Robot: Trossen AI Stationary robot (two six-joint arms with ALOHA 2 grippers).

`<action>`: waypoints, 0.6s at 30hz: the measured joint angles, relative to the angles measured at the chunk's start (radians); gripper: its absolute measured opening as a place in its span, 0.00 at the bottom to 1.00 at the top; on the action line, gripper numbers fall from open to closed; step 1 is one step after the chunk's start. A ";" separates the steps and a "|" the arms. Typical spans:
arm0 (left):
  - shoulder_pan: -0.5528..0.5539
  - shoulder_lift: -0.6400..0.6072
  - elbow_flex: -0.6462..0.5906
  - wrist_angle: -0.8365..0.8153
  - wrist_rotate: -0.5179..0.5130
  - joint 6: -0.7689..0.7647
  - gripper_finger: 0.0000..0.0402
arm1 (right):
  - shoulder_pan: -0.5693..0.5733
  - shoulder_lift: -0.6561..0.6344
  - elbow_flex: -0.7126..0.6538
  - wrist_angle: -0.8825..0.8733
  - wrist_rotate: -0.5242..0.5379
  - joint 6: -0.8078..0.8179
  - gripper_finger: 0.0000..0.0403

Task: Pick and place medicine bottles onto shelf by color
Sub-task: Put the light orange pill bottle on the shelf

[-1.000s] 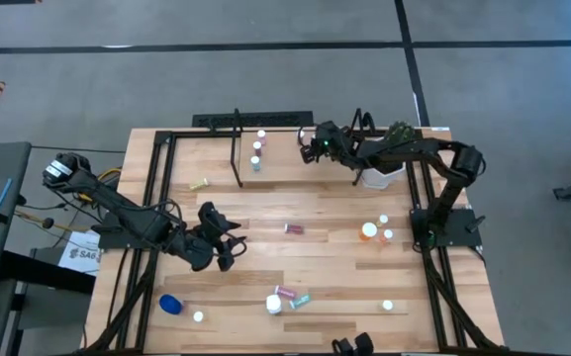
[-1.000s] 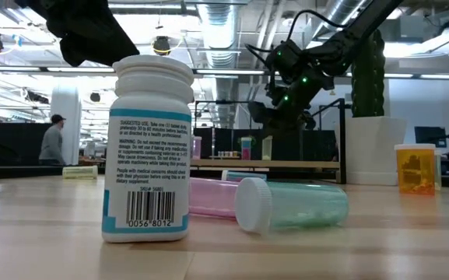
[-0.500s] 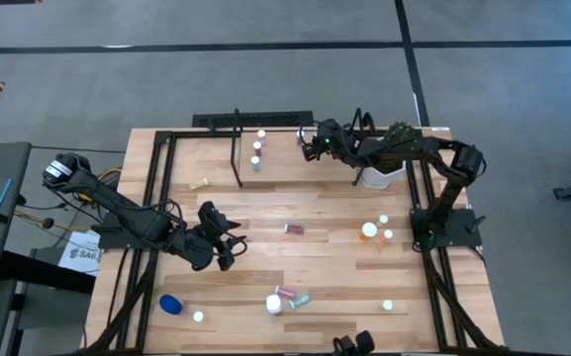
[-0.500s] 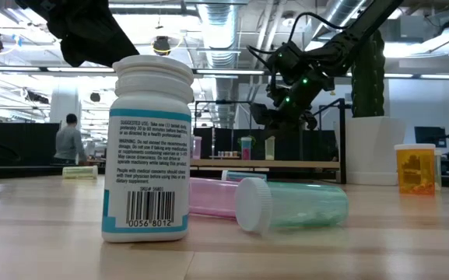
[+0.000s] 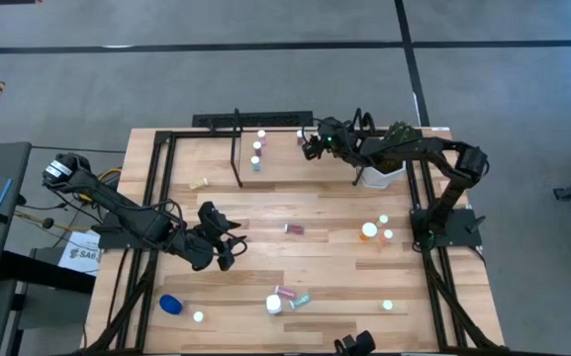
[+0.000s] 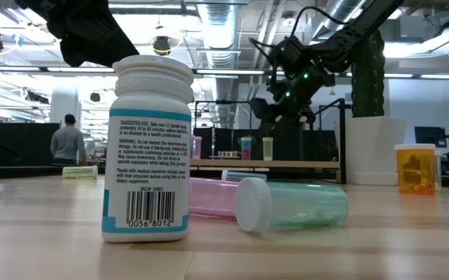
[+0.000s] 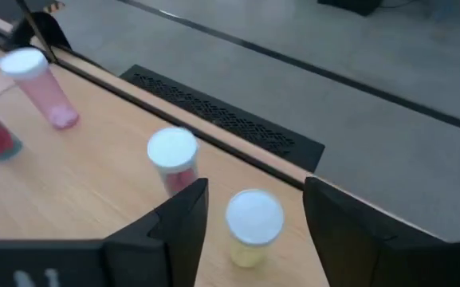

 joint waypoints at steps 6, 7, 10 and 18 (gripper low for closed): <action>0.000 0.000 0.000 -0.001 0.000 -0.001 0.42 | 0.021 -0.126 0.000 -0.106 -0.072 0.004 0.57; 0.000 0.000 0.000 -0.001 0.000 -0.001 0.42 | 0.031 -0.148 0.001 -0.128 -0.082 0.004 0.57; 0.000 0.000 0.000 0.000 0.000 -0.001 0.42 | 0.069 -0.220 0.001 -0.248 -0.144 0.021 0.57; 0.000 0.000 0.000 0.004 0.002 -0.001 0.42 | 0.256 -0.359 0.001 -0.522 -0.376 0.138 0.57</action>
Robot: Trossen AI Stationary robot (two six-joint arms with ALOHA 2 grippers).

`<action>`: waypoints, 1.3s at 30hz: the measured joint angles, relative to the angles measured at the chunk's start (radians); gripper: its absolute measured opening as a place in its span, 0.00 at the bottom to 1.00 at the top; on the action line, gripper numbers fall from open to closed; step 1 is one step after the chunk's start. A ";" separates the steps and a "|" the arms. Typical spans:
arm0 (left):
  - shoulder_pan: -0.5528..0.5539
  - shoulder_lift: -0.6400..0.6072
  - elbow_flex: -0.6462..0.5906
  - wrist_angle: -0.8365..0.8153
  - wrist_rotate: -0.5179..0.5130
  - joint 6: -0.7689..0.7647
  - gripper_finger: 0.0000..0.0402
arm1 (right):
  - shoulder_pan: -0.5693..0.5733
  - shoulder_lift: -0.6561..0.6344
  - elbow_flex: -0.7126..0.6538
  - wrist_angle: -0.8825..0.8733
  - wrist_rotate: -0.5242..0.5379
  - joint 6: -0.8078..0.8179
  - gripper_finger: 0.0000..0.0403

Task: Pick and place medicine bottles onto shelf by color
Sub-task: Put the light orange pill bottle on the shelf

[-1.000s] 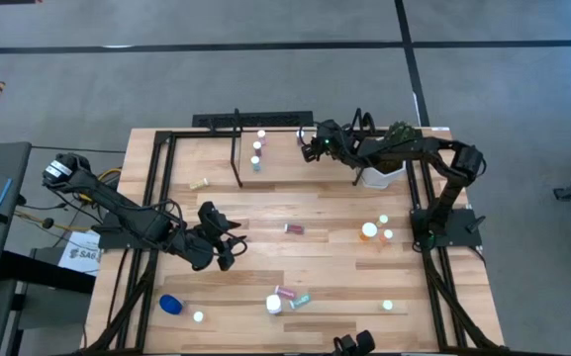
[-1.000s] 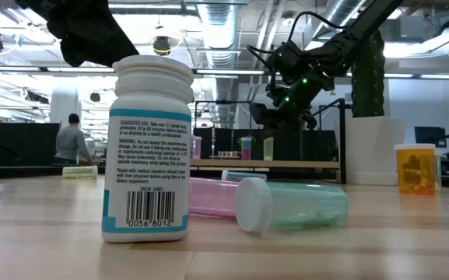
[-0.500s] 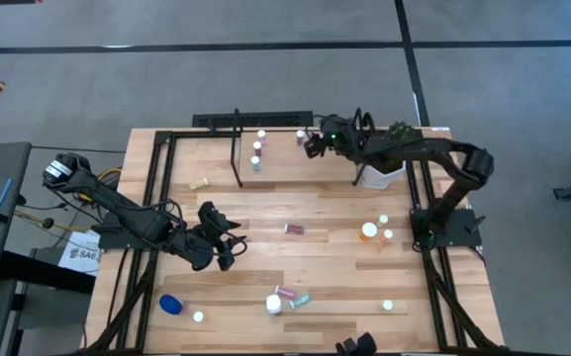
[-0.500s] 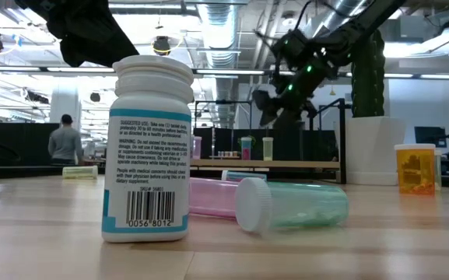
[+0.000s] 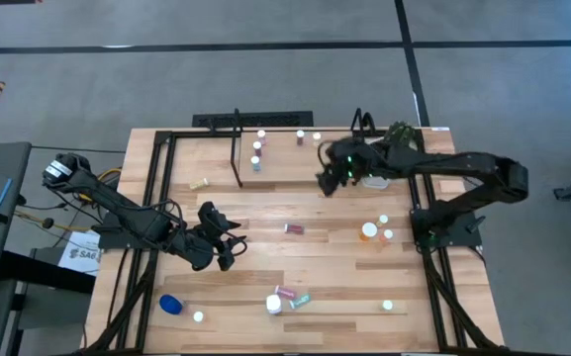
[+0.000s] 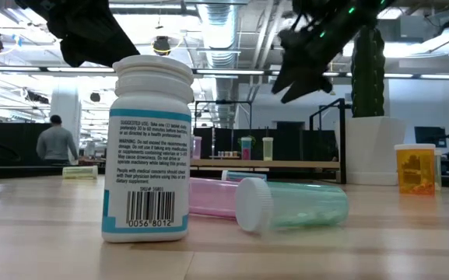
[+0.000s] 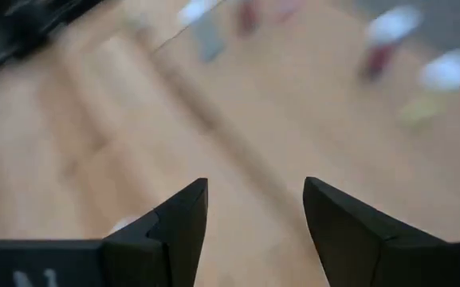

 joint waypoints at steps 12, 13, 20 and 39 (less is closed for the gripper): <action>0.000 0.000 0.000 0.024 0.011 0.006 0.42 | 0.312 -0.028 0.000 -0.517 -0.195 0.403 0.57; 0.000 0.000 0.000 0.024 0.011 0.006 0.42 | 0.331 -0.027 0.000 -0.570 -0.195 0.452 0.57; 0.000 0.000 0.000 0.028 0.011 0.026 0.42 | 0.460 -0.026 0.000 -0.843 -0.195 0.664 0.57; 0.000 0.000 0.000 0.051 0.011 0.070 0.42 | 0.394 -0.022 -0.005 -0.969 -0.107 0.553 0.59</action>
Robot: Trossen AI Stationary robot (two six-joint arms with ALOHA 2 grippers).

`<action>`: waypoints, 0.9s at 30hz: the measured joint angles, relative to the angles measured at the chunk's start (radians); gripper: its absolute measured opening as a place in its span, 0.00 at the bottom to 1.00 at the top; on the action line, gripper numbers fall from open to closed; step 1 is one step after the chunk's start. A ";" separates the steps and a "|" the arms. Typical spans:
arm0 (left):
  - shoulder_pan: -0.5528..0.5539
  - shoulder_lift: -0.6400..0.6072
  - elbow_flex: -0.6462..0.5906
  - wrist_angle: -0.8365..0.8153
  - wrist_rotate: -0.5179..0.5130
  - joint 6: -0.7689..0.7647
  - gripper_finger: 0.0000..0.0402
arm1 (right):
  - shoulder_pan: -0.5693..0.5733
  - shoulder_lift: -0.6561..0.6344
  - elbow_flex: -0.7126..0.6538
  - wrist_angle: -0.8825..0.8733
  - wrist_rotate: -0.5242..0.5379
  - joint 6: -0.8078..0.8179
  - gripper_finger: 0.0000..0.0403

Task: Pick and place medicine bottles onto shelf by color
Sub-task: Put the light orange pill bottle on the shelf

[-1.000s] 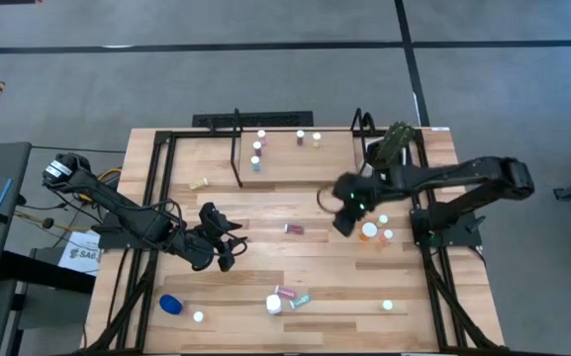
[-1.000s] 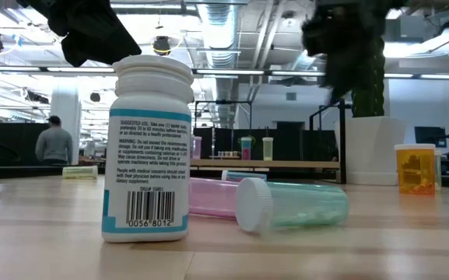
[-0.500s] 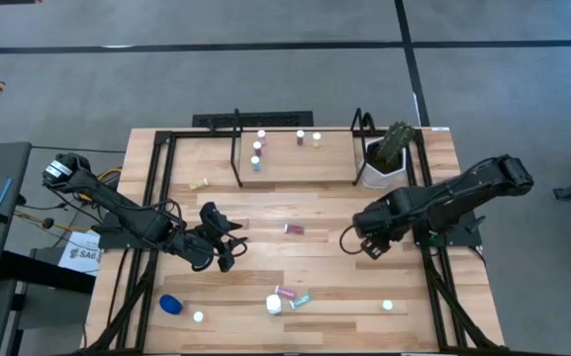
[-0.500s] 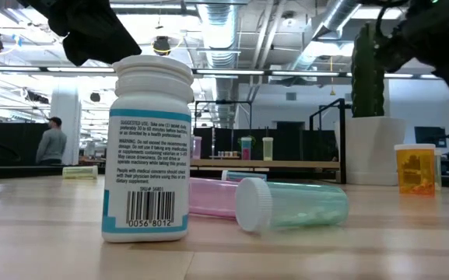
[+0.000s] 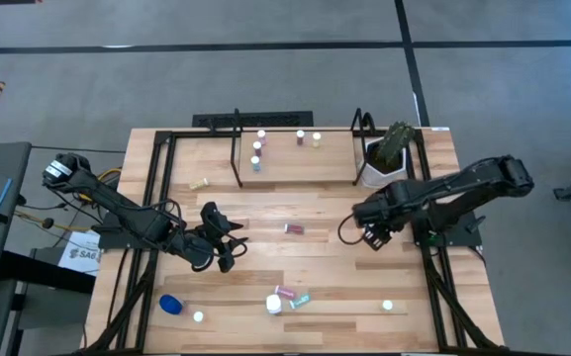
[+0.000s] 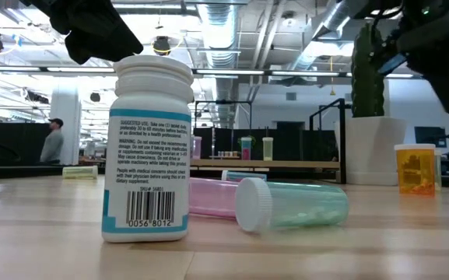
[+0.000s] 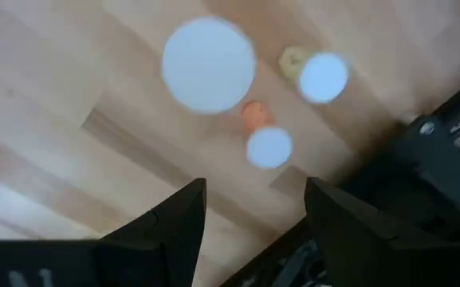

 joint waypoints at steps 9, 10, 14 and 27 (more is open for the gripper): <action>0.000 0.000 0.000 0.000 -0.001 -0.011 0.42 | -0.064 0.000 -0.138 0.047 -0.002 -0.048 0.59; 0.001 0.000 0.000 0.000 -0.004 -0.010 0.42 | -0.064 0.000 -0.149 0.061 -0.002 -0.048 0.59; 0.009 0.000 0.000 -0.001 -0.007 -0.009 0.42 | -0.063 0.000 -0.162 0.096 -0.003 -0.060 0.59; 0.015 0.000 0.000 -0.002 0.003 -0.008 0.42 | -0.063 0.000 -0.163 0.173 -0.003 -0.059 0.59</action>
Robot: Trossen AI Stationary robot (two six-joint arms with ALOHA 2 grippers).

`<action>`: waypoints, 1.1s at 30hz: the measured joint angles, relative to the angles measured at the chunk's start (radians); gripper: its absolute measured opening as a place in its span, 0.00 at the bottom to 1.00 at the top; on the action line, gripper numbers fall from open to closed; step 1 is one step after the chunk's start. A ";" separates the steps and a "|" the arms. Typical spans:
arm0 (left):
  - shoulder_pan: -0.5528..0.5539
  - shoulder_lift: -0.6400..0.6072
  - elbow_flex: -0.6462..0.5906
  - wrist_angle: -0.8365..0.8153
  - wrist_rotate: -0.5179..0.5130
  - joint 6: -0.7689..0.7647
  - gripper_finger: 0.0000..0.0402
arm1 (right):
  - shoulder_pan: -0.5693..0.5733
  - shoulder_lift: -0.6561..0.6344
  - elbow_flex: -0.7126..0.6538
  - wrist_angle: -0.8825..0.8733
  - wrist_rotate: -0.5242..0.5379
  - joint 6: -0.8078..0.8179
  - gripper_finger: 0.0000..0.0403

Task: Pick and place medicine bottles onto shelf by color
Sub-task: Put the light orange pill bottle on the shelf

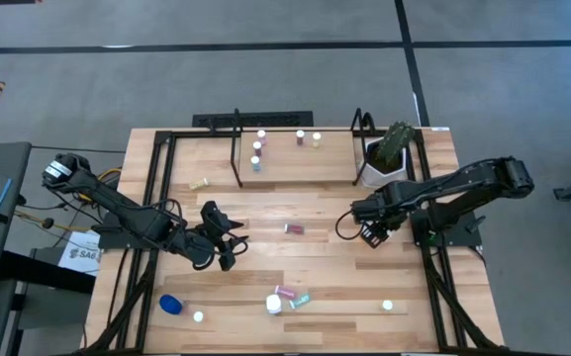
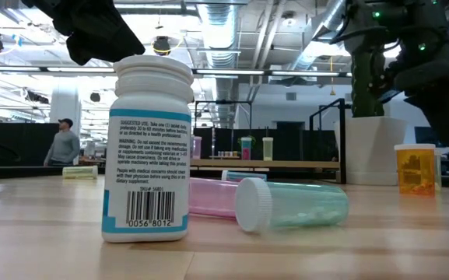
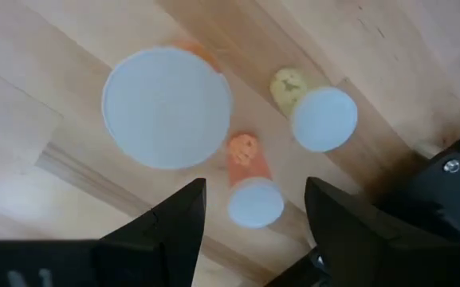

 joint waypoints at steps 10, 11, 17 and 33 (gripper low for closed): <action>0.000 0.000 0.000 -0.007 0.013 0.005 0.42 | 0.000 0.000 -0.099 0.068 -0.005 0.036 0.58; 0.000 0.000 0.000 -0.007 0.013 0.005 0.42 | 0.000 0.000 -0.101 0.073 -0.006 0.037 0.58; 0.000 0.000 0.000 -0.007 0.013 0.005 0.42 | 0.000 0.000 -0.104 0.076 -0.035 0.037 0.50; 0.000 0.000 0.000 -0.008 0.013 0.008 0.42 | 0.002 0.000 0.005 0.038 -0.085 0.054 0.34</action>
